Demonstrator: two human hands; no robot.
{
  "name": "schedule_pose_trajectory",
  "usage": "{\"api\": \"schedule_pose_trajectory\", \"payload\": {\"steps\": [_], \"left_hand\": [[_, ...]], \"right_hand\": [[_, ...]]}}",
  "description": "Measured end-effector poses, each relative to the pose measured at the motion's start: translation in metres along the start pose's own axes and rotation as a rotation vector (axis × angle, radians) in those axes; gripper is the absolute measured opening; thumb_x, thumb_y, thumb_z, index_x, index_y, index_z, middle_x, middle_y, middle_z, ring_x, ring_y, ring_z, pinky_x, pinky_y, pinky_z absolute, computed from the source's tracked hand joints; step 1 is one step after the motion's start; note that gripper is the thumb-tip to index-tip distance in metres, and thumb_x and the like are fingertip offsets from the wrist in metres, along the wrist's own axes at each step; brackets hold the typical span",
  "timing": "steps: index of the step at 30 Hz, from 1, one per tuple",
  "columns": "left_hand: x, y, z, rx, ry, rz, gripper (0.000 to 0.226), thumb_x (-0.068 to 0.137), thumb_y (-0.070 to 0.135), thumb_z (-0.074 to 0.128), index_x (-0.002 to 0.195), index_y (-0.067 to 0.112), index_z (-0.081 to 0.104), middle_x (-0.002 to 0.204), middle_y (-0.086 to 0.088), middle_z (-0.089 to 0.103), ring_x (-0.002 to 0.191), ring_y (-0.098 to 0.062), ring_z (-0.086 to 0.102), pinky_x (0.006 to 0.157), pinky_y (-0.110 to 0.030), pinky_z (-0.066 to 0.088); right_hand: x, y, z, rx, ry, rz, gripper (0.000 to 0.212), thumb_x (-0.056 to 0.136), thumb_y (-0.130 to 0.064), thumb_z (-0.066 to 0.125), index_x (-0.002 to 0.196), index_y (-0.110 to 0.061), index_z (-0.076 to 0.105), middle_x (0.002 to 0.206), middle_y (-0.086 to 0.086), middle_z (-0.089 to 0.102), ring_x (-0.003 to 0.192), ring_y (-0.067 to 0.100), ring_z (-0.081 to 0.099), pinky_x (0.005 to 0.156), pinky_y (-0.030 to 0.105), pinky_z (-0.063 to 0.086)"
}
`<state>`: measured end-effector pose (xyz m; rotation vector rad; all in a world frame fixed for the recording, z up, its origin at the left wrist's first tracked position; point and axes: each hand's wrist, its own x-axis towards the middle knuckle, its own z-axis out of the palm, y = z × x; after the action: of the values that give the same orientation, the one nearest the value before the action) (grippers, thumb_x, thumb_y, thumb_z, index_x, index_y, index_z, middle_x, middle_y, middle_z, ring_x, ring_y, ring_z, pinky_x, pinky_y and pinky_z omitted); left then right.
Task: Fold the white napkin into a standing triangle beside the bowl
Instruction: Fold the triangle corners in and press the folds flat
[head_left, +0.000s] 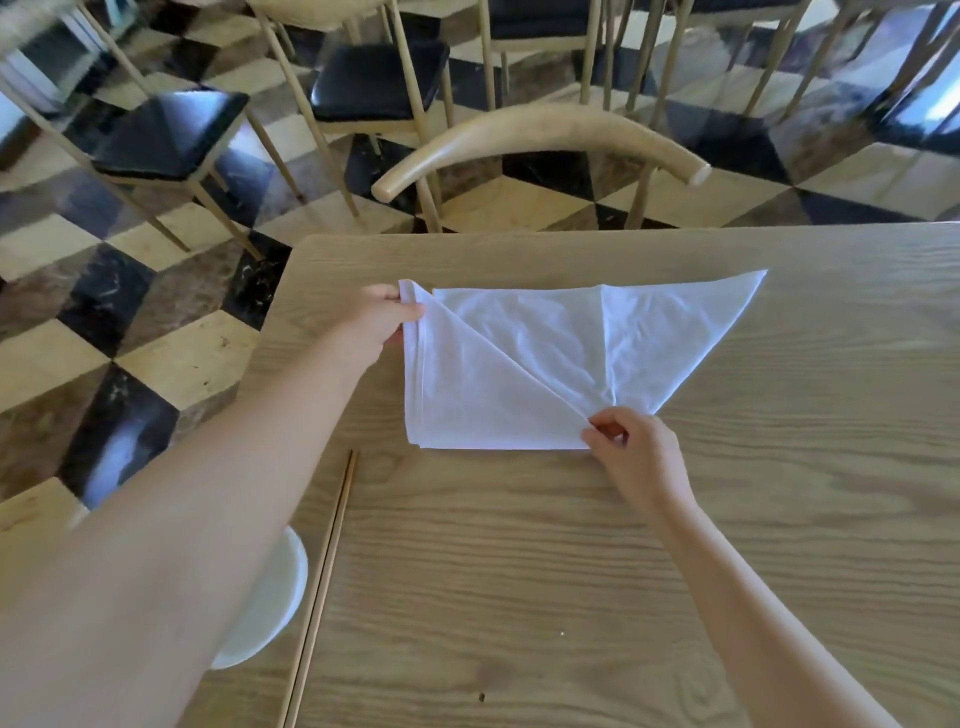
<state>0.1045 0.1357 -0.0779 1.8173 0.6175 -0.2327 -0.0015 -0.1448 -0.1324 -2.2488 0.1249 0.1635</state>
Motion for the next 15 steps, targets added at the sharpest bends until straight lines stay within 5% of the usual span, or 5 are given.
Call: {"api": "schedule_pose_trajectory", "payload": {"steps": [9, 15], "left_hand": [[0.045, -0.008, 0.035, 0.176, 0.054, 0.020, 0.050, 0.080, 0.007, 0.070, 0.127, 0.007, 0.051, 0.118, -0.008, 0.058, 0.104, -0.021, 0.055, 0.088, -0.032, 0.045], [0.045, -0.012, 0.036, 0.351, 0.151, 0.125, 0.039, 0.081, 0.004, 0.063, 0.117, 0.008, 0.050, 0.112, -0.011, 0.058, 0.093, -0.021, 0.056, 0.075, -0.031, 0.045]], "right_hand": [[0.001, -0.015, 0.013, -0.225, 0.098, 0.112, 0.007, 0.080, -0.013, 0.055, 0.082, -0.013, 0.062, 0.074, 0.000, 0.064, 0.083, 0.024, 0.047, 0.073, 0.037, 0.040], [-0.004, -0.017, 0.014, -0.150, 0.125, 0.182, 0.005, 0.079, -0.013, 0.059, 0.084, -0.016, 0.058, 0.074, -0.004, 0.063, 0.087, 0.023, 0.047, 0.078, 0.037, 0.040]]}}
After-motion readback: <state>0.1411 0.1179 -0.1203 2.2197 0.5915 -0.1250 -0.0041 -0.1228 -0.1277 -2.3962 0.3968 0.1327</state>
